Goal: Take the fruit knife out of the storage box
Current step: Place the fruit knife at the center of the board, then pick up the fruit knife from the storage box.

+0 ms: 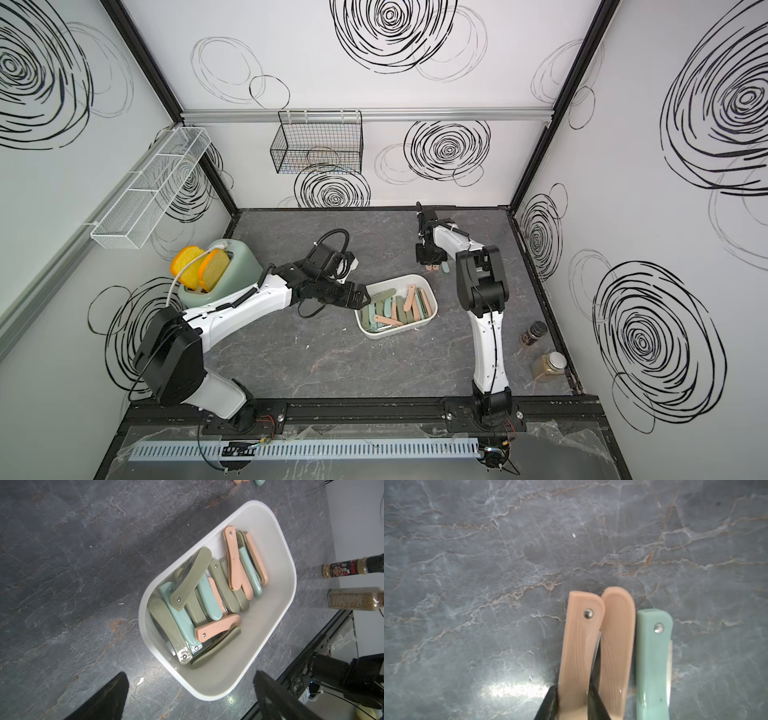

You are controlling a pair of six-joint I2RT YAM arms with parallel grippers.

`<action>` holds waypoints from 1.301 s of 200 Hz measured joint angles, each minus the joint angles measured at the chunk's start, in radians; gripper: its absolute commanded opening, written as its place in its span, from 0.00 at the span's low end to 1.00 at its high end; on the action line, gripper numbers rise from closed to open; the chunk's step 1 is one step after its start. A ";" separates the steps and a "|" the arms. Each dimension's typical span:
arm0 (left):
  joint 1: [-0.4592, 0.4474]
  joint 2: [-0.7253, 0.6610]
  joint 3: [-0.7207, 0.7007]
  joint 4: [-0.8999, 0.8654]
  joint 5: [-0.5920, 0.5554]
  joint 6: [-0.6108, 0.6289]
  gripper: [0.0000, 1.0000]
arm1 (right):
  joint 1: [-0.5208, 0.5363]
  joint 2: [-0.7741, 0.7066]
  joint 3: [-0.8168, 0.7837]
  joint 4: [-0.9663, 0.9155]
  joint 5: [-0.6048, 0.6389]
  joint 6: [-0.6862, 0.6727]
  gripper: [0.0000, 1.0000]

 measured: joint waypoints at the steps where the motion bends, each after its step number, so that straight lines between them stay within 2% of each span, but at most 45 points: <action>1: 0.000 0.000 0.000 0.000 0.000 0.000 0.98 | 0.000 0.000 0.000 0.000 0.000 -0.002 0.32; 70: 0.010 -0.008 -0.003 0.000 0.008 0.002 0.98 | 0.000 -0.030 -0.015 0.001 0.001 -0.001 0.33; 147: 0.007 -0.156 -0.136 0.011 0.011 -0.033 0.98 | 0.025 -0.333 -0.230 0.006 0.001 0.023 0.32; 198: 0.005 -0.263 -0.220 0.011 0.006 -0.044 0.98 | 0.111 -0.484 -0.363 0.016 -0.013 0.051 0.32; 237: 0.001 -0.333 -0.292 0.008 -0.002 -0.058 0.98 | 0.206 -0.542 -0.483 0.034 -0.020 0.093 0.32; 260: -0.002 -0.367 -0.322 0.006 -0.006 -0.067 0.98 | 0.253 -0.548 -0.550 0.049 -0.025 0.124 0.37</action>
